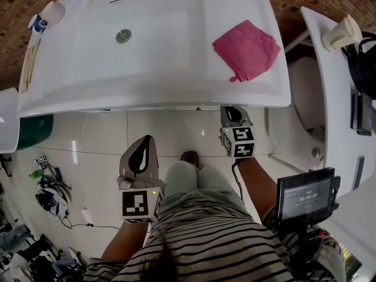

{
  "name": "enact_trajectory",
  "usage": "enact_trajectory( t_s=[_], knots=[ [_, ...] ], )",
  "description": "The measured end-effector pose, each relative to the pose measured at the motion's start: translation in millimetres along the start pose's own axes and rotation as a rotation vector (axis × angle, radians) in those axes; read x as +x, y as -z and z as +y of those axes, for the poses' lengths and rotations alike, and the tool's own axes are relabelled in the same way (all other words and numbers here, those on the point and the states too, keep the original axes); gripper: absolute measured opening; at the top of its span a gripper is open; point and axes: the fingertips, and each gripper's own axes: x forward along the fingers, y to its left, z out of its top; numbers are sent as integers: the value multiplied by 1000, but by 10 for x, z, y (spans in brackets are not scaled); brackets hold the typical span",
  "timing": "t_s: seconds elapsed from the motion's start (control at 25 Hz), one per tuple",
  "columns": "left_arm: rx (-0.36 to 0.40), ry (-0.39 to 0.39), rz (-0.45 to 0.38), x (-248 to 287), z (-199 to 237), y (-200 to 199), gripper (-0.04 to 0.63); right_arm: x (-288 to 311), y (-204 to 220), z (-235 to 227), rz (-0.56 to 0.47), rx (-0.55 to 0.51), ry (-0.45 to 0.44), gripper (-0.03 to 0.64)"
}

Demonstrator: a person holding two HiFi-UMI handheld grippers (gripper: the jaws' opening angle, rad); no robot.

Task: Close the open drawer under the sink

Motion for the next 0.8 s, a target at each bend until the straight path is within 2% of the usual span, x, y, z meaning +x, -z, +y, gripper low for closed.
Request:
enact_trajectory(
  t_s=[0.2, 0.32, 0.6, 0.8],
  knots=[
    [3, -3, 3, -145, -10, -44, 17, -304, -232, 53, -50, 30, 7, 2],
    [10, 9, -18, -293, -125, -263, 17, -685, -489, 161, -75, 32, -16, 2],
    [8, 7, -33, -1012, -528, -886, 17, -1944, -1135, 511, -95, -47, -80, 2],
    [8, 4, -57, -1576, -829, -1196, 17, -2790, -1311, 757, -83, -36, -142, 2]
  ],
)
